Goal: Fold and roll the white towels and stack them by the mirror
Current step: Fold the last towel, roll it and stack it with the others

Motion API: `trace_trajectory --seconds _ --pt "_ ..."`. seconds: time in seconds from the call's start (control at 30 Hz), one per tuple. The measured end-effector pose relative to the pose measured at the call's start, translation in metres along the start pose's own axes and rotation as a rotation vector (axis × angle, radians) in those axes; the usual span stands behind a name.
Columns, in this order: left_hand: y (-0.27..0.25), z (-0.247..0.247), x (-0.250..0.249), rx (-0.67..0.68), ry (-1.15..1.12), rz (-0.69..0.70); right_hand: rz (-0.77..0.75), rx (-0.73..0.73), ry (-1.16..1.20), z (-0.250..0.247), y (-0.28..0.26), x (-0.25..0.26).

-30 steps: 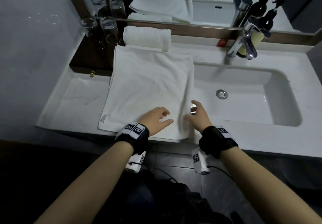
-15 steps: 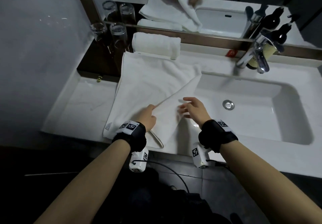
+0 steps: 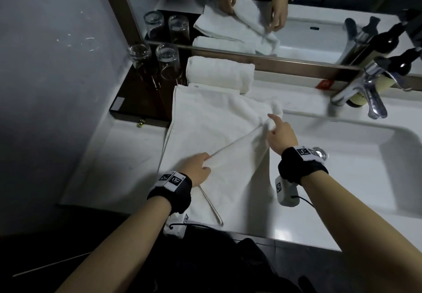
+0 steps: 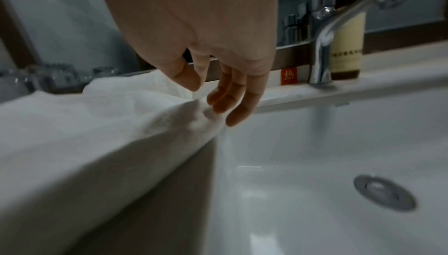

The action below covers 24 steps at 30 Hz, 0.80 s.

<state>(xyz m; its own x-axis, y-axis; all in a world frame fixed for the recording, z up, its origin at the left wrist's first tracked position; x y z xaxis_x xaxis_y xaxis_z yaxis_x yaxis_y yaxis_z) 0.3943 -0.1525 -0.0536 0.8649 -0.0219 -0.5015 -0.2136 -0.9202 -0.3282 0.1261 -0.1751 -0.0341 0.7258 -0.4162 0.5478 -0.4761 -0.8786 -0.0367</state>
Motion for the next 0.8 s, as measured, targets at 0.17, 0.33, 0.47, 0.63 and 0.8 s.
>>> trace_trajectory --seconds 0.17,0.33,0.47,0.63,0.8 --pt "0.004 0.002 0.005 -0.009 -0.011 -0.027 -0.118 0.124 -0.340 0.005 0.026 -0.007" --pt "0.002 0.010 0.003 -0.065 -0.016 -0.094 -0.030 0.112 -0.230 0.011 0.047 -0.018" --pt "0.000 0.018 0.005 -0.119 0.023 -0.141 -0.011 0.035 -0.108 0.010 0.063 -0.015" --pt "-0.003 0.024 0.004 -0.234 0.009 -0.177 0.099 -0.027 0.059 0.007 0.086 -0.030" --pt "-0.003 0.025 0.003 -0.263 0.024 -0.198 0.468 0.004 0.407 0.010 0.098 -0.043"
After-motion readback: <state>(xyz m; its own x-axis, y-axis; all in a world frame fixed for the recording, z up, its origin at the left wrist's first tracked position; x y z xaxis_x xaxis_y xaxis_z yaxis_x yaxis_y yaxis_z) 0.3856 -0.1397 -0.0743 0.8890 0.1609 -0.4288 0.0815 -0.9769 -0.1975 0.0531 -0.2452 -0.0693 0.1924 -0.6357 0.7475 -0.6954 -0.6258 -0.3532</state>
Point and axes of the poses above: each hand's wrist, its own y-axis towards the middle knuckle, its own z-axis out of the palm, x = y × z, the point moved 3 cm from there along y, towards the middle knuckle, and after that the axes turned 15 degrees about -x, right-handed, at the moved point
